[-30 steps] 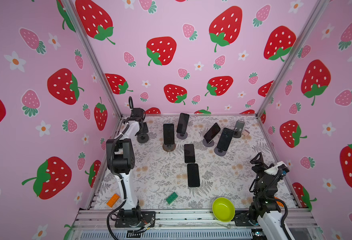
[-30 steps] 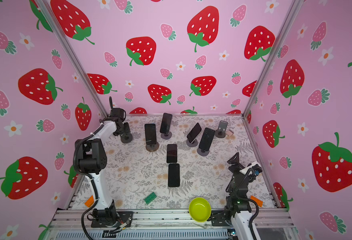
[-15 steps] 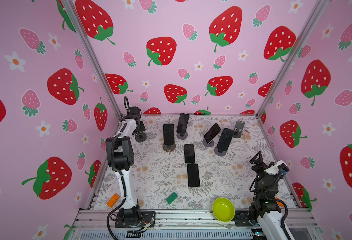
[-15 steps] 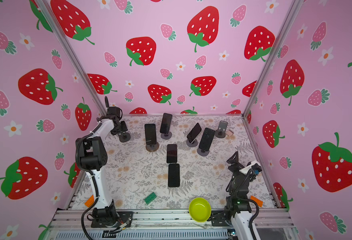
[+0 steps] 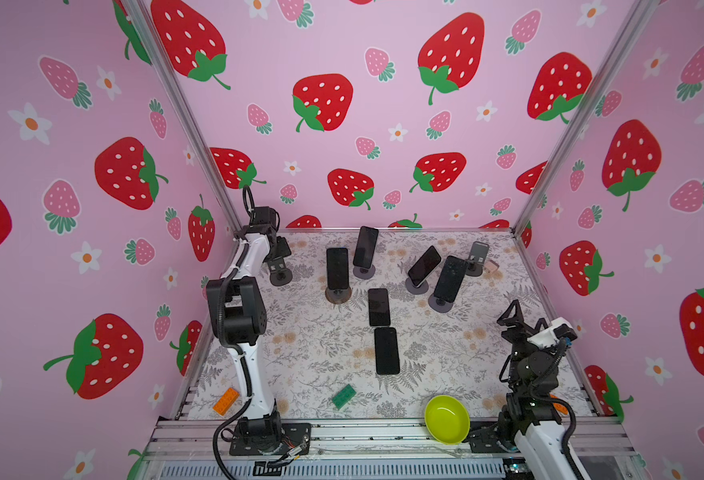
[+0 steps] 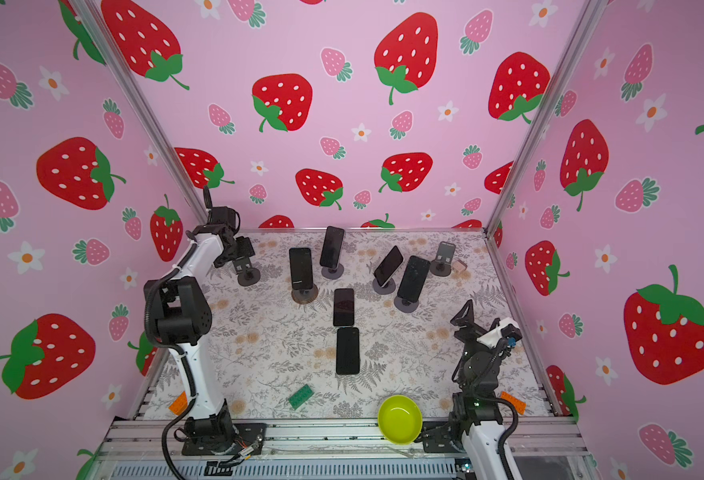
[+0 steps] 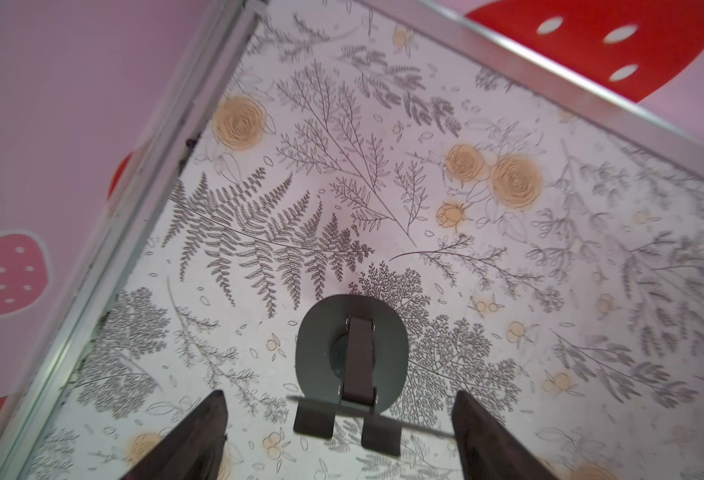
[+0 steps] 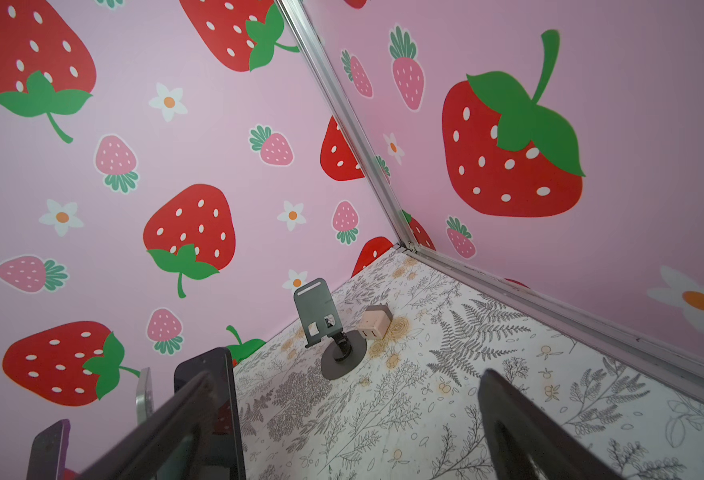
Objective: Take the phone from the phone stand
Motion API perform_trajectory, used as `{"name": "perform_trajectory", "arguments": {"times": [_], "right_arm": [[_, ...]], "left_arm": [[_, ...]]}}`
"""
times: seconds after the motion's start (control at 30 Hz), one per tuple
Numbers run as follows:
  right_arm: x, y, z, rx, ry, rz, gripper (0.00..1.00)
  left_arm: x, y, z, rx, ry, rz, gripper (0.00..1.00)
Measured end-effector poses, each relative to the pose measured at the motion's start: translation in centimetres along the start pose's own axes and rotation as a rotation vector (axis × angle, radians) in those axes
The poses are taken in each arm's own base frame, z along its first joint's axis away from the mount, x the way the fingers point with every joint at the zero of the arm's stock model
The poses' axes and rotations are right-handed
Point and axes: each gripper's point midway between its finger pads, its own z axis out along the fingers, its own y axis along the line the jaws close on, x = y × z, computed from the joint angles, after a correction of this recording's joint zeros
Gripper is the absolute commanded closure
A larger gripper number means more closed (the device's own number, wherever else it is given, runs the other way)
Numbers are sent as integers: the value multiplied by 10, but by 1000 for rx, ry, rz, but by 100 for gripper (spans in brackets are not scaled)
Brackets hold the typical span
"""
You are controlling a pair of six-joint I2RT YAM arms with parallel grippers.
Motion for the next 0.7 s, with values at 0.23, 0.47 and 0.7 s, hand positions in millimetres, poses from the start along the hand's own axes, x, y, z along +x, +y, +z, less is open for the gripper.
{"name": "perform_trajectory", "arguments": {"times": [0.23,0.47,0.7], "right_arm": [[69,-6,9,3,269,-108,0],[69,21,17,-58,344,-157,0],[-6,77,57,-57,312,-221,0]], "left_arm": [[-17,4,-154,126,-300,-41,3],[52,-12,-155,192,-268,16,4],[133,-67,-155,264,-195,220,4]]}}
